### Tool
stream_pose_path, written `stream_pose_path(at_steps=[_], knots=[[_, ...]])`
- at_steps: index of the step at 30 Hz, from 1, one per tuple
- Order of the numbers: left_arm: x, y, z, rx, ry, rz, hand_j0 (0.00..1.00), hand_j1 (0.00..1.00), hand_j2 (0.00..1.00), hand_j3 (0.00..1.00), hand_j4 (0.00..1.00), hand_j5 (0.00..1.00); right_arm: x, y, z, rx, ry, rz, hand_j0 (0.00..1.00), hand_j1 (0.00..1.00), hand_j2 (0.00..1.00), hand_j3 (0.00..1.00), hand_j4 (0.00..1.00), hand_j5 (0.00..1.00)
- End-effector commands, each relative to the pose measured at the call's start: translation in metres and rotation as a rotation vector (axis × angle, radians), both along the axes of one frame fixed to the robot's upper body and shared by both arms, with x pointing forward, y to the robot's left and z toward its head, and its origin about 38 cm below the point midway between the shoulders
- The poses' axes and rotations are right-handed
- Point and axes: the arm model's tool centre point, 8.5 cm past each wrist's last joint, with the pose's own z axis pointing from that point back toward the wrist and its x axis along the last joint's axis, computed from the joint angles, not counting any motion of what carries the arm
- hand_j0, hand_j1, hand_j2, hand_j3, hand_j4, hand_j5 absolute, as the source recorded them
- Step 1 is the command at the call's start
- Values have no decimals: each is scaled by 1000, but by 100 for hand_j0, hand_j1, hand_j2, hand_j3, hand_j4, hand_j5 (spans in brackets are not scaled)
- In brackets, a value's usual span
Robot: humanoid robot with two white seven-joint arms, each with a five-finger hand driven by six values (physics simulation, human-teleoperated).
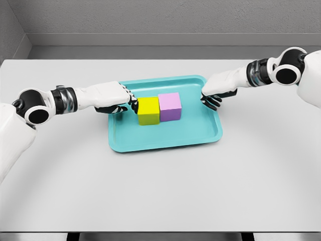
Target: Push two cubes
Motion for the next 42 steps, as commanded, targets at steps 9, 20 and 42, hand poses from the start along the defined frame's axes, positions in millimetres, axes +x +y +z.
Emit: stream_pose_path(at_steps=[9, 20, 42], knots=[[0, -1, 1, -8, 1, -1, 52, 52, 52, 52, 52, 52, -2, -4, -5, -13, 12, -5, 14, 14, 14, 14, 14, 14], [-1, -5, -1, -9, 4, -7, 52, 52, 52, 52, 52, 52, 3, -17, 5, -8, -3, -38, 16, 16, 16, 16, 16, 16], [-12, 54, 39, -53, -11, 27, 52, 52, 52, 52, 52, 52, 1, -93, 26, -2, -36, -189, 67, 67, 67, 67, 67, 67]])
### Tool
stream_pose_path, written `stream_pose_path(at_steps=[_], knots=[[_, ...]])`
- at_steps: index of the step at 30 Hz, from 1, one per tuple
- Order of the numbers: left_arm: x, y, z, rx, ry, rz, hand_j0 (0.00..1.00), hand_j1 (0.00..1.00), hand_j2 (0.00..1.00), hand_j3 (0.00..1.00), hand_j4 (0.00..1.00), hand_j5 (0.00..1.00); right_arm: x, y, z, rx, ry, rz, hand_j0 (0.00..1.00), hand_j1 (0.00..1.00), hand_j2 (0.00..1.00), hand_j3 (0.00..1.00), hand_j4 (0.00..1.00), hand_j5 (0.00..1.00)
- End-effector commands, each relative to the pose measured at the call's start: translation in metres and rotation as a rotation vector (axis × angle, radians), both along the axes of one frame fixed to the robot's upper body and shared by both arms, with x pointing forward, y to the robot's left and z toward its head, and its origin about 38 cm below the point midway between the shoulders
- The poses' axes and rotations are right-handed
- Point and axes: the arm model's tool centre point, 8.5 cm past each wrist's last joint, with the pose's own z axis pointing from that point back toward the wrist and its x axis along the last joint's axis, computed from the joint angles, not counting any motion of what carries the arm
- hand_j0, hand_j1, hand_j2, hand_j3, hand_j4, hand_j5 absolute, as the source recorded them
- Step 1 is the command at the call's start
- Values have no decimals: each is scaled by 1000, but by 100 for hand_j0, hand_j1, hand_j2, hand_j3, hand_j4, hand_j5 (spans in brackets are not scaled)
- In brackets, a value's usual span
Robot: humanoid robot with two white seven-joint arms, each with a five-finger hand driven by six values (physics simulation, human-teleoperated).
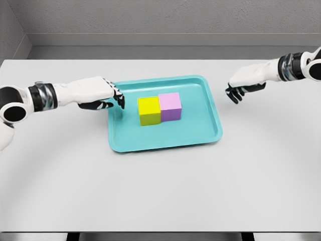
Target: Push two cubes
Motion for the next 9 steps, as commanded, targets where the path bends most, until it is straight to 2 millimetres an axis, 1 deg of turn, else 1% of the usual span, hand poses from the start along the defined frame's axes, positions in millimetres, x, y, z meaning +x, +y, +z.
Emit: stream_pose_path(at_steps=[1, 2, 3, 4, 5, 6, 7, 9], knots=[[-14, 33, 33, -10, -26, 5, 52, 52, 52, 52, 52, 52, -1, -22, 9, 5, -16, -48, 90, 90, 90, 90, 90, 90], [-22, 54, 53, 5, -55, 25, 57, 57, 57, 57, 57, 57, -1, -35, 9, -4, -16, -77, 100, 100, 100, 100, 100, 100], [-28, 64, 50, 3, -46, 42, 82, 82, 82, 82, 82, 82, -1, -42, 4, -8, -5, -99, 100, 100, 100, 100, 100, 100], [-28, 68, 47, 1, -40, 56, 100, 100, 100, 100, 100, 100, -1, -50, -1, -14, 4, -123, 100, 100, 100, 100, 100, 100], [-31, 74, 35, 8, -11, 73, 100, 100, 100, 100, 100, 100, 3, -63, -5, -22, 13, -170, 100, 100, 100, 100, 100, 100], [-31, 84, 34, 24, -4, 93, 100, 100, 100, 100, 100, 100, 4, -73, -7, -27, 19, -203, 100, 100, 100, 100, 100, 100], [-31, 86, 33, 26, -1, 100, 100, 100, 100, 100, 100, 100, 2, -79, -10, -30, 24, -217, 100, 100, 100, 100, 100, 100], [-32, 92, 30, 37, 9, 114, 100, 100, 100, 100, 100, 100, 2, -82, -9, -30, 22, -222, 100, 100, 100, 100, 100, 100]])
